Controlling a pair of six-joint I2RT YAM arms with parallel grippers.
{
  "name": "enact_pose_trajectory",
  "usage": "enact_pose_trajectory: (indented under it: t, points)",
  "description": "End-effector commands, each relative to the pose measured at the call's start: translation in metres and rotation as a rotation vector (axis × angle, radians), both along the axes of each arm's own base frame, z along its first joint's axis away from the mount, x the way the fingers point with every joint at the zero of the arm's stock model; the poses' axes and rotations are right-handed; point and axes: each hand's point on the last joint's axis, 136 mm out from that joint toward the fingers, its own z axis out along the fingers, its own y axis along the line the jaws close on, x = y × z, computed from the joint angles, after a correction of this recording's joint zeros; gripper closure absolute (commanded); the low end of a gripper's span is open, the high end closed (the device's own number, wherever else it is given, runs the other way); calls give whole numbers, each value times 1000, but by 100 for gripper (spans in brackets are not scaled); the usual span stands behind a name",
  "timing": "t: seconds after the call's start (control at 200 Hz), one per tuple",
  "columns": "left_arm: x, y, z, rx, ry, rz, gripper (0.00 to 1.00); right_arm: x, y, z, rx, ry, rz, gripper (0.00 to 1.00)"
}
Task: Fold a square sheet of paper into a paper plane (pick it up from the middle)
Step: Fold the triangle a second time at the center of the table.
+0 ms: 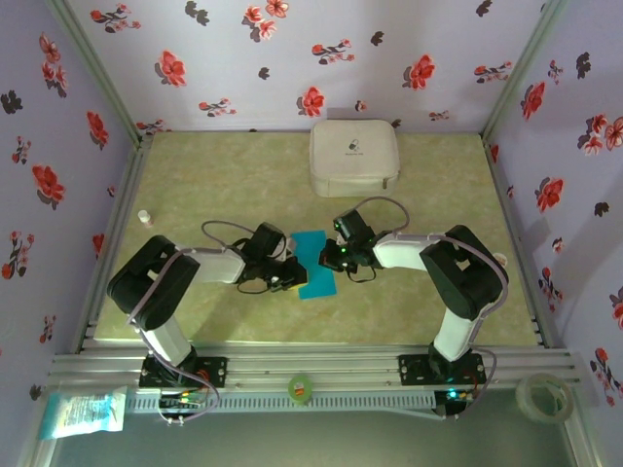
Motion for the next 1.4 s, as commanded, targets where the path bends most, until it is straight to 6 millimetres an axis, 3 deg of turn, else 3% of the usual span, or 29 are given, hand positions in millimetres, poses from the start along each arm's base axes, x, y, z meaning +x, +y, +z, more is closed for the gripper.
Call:
enact_pose_trajectory:
  t: [0.0,0.11,0.2,0.29,0.445,0.555,0.645,0.77,0.96,1.145,1.395]
  points:
    - [-14,11,-18,33,46,19,87,-43,-54,-55,-255,168,-36,100]
    - [-15,16,-11,32,27,39,87,-41,-51,-52,-244,163,-34,100]
    - [-8,12,14,-22,-25,49,86,-35,-42,-44,-208,142,-16,100]
    - [7,14,38,-34,-93,70,86,-25,-27,-30,-155,112,1,98]
    - [40,39,54,19,-179,181,85,-1,-2,8,-44,19,-21,90]
    - [59,35,68,-22,-179,162,85,9,-11,34,-43,-59,-93,82]
    - [73,27,76,-25,-198,132,84,8,-29,42,-81,-87,-154,78]
    - [85,7,74,-53,-168,73,84,-6,-46,48,-88,-86,-196,77]
    - [102,-8,50,-45,-112,46,83,-29,-66,46,-48,-62,-271,76]
    - [115,-14,35,-24,-100,40,84,-44,-58,41,34,-7,-257,74]
    - [125,-4,15,40,-82,53,84,-51,-38,33,87,63,-183,72]
